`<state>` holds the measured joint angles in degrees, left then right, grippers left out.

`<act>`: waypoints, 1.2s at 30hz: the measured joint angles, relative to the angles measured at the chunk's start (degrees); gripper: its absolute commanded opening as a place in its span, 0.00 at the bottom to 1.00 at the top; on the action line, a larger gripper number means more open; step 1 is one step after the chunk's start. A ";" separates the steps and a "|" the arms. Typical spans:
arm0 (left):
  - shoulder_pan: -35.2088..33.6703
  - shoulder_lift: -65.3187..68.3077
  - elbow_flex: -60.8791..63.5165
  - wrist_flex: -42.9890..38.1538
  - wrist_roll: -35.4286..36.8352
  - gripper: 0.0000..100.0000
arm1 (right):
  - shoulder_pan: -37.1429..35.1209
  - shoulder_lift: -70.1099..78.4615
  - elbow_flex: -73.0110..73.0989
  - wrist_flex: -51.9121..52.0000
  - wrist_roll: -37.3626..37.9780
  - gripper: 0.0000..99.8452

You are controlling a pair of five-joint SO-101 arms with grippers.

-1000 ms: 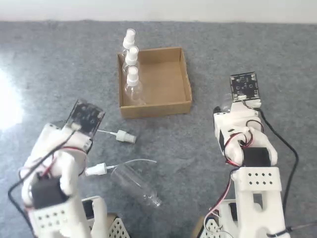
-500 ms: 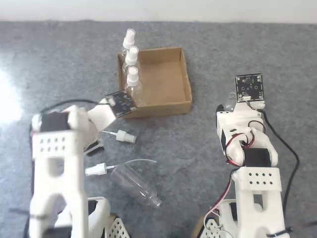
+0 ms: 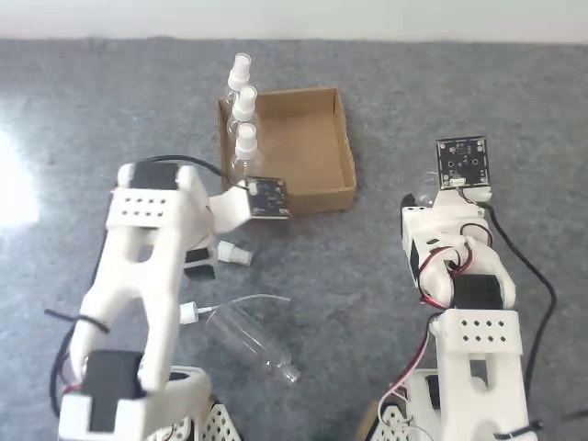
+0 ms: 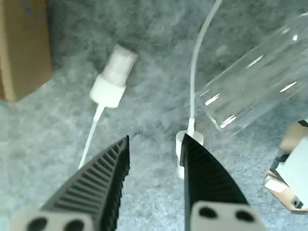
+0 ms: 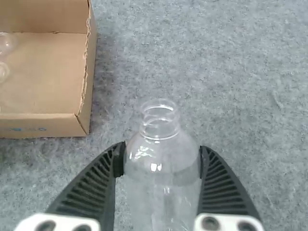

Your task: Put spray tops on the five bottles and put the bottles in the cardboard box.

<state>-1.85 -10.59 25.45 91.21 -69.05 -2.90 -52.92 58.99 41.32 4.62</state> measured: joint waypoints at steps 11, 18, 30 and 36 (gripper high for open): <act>3.16 10.29 -2.37 -3.16 -3.52 0.16 | 4.75 0.00 0.79 -1.76 -2.37 0.10; 5.27 17.49 -8.00 -3.34 -3.87 0.16 | 4.66 0.00 1.05 -1.93 -2.55 0.10; 6.33 32.79 -18.73 -3.52 -3.87 0.16 | 4.48 0.00 2.55 -4.40 -2.55 0.10; 6.51 39.12 -23.03 -3.34 -3.34 0.15 | 4.48 0.00 2.55 -4.40 -2.55 0.10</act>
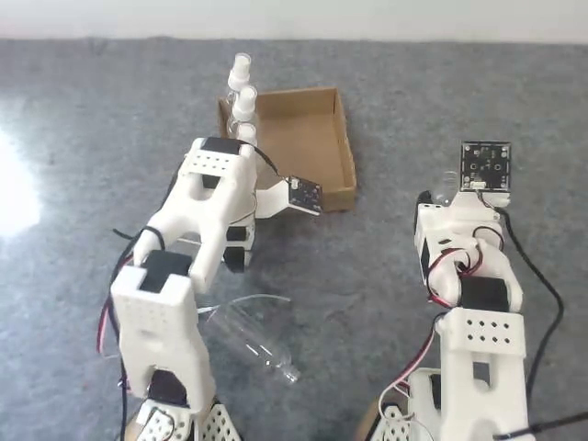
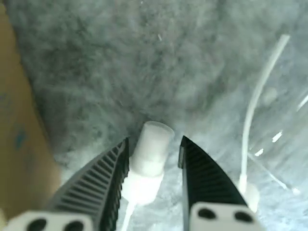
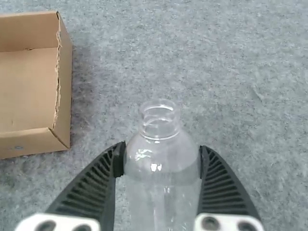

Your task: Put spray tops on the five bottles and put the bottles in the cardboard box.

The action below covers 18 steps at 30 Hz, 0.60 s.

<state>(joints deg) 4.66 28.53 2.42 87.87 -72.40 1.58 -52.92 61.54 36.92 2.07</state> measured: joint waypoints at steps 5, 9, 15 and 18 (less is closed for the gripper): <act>0.09 2.37 -1.49 0.35 2.73 0.09 | 0.00 0.00 0.00 0.00 0.00 0.10; 0.35 2.46 -1.58 0.35 3.96 0.03 | 0.00 0.00 0.00 0.00 0.00 0.10; 2.20 2.46 -1.58 0.44 7.30 0.02 | 0.00 0.00 0.00 0.00 0.00 0.10; 3.52 2.46 -1.58 0.44 9.67 0.02 | 0.00 0.00 0.00 0.00 0.00 0.10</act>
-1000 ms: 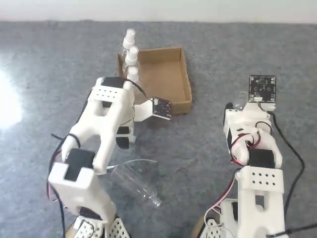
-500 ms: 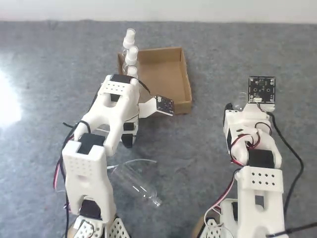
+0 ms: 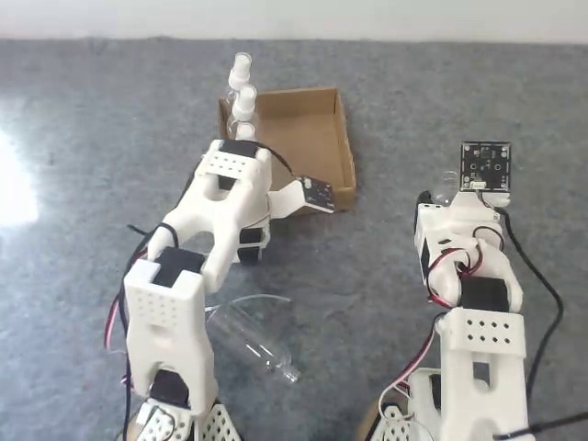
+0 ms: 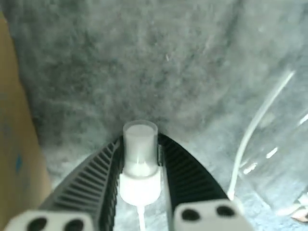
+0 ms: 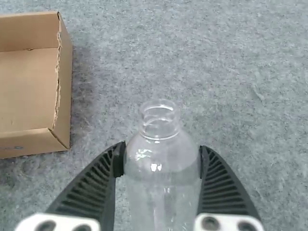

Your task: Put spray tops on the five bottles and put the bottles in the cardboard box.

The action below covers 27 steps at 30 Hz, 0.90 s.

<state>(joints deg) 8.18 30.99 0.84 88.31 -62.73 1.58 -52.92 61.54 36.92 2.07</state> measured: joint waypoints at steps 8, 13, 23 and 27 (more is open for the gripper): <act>2.46 -3.08 -0.09 5.71 1.67 0.01 | 0.00 0.00 0.00 0.00 0.00 0.10; 2.46 -7.65 -0.09 9.23 1.67 0.01 | 0.00 0.00 0.00 0.00 0.00 0.10; 1.41 -17.93 3.08 9.85 3.87 0.01 | 0.00 0.00 0.00 0.00 0.00 0.10; 0.79 -23.56 6.07 9.85 4.48 0.01 | 0.00 0.00 0.00 0.00 0.00 0.10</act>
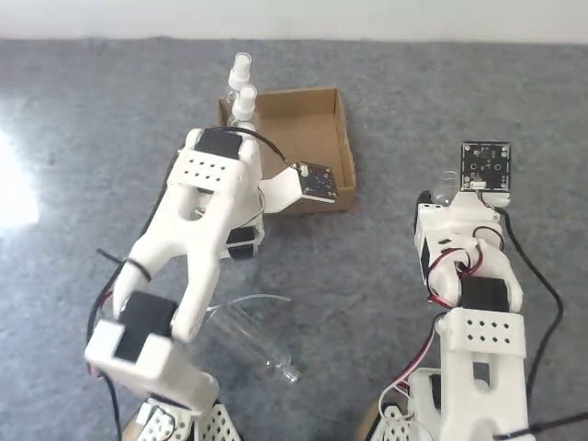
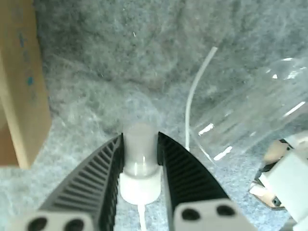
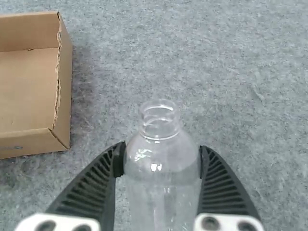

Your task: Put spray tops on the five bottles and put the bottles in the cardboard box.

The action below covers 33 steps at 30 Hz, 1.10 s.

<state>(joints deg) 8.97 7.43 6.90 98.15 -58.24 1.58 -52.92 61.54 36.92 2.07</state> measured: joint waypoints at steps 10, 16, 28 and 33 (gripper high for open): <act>-5.54 -13.36 5.01 -1.05 5.36 0.01 | -0.18 0.00 0.00 0.26 -0.35 0.10; -5.98 -16.88 5.36 -2.11 10.46 0.01 | -2.90 0.00 0.00 0.26 -0.35 0.10; -5.98 -25.85 7.74 -2.11 17.32 0.01 | -3.43 -4.04 0.00 3.43 -0.35 0.10; -5.98 -31.03 10.90 -4.22 20.92 0.01 | -5.89 -8.00 1.05 5.01 -0.44 0.10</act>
<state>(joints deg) 2.99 -23.60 17.80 93.93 -37.32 -4.31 -60.92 62.59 41.93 1.63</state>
